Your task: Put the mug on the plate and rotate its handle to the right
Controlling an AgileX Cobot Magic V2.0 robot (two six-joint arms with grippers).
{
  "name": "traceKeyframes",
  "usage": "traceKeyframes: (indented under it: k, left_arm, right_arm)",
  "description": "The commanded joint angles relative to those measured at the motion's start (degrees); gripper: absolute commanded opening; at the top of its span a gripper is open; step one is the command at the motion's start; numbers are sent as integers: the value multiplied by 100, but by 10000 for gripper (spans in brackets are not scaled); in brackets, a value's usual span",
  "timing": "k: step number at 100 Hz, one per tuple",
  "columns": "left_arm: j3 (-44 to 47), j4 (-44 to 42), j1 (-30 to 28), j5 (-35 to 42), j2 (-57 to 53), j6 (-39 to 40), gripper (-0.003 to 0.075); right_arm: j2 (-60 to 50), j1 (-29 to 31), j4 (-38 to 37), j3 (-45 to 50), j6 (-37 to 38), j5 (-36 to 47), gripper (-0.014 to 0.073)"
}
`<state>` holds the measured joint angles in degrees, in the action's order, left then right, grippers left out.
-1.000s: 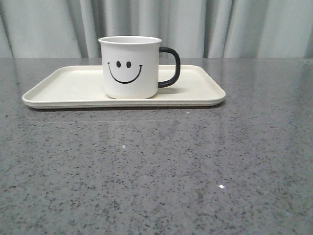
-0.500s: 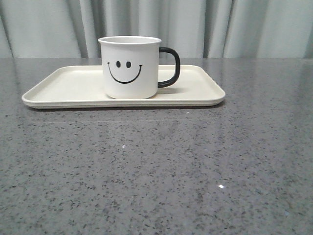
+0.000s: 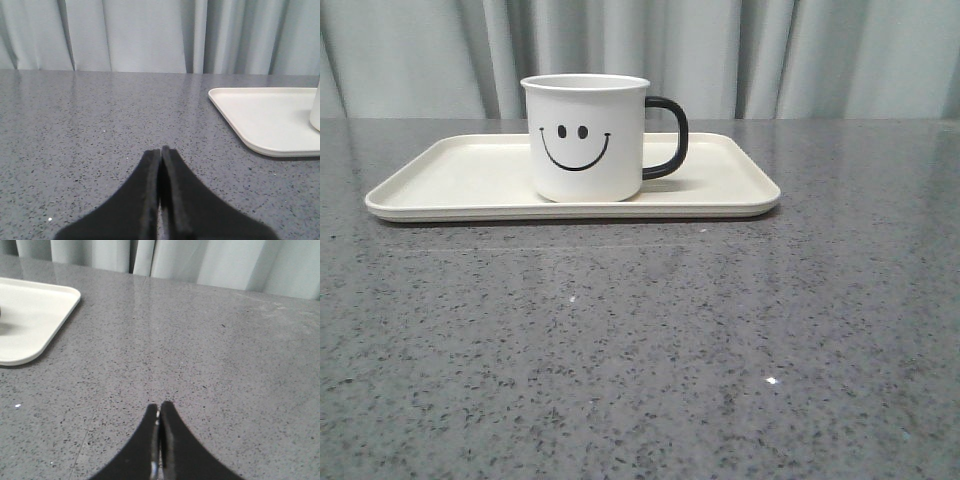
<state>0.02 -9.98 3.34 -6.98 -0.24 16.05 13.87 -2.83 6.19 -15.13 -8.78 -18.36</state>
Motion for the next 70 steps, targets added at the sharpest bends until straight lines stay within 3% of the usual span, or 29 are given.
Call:
traceKeyframes:
  k: [1, 20, 44, 70]
  left_arm:
    - [62, 12, -32, 500, -167, 31, -20]
    - [62, 12, -32, 500, -167, 31, -20]
    - [62, 12, -32, 500, -167, 31, -20]
    - [62, 12, -32, 510, -167, 31, -20]
  right_arm:
    - [-191, -49, -345, 317, 470, 1084, -66]
    - [-777, -49, -700, 969, 1069, 1366, -66]
    - [-1589, -49, -700, 1462, 1082, 1397, -66]
    - [-1565, -49, -700, 1671, 1082, 1642, -66]
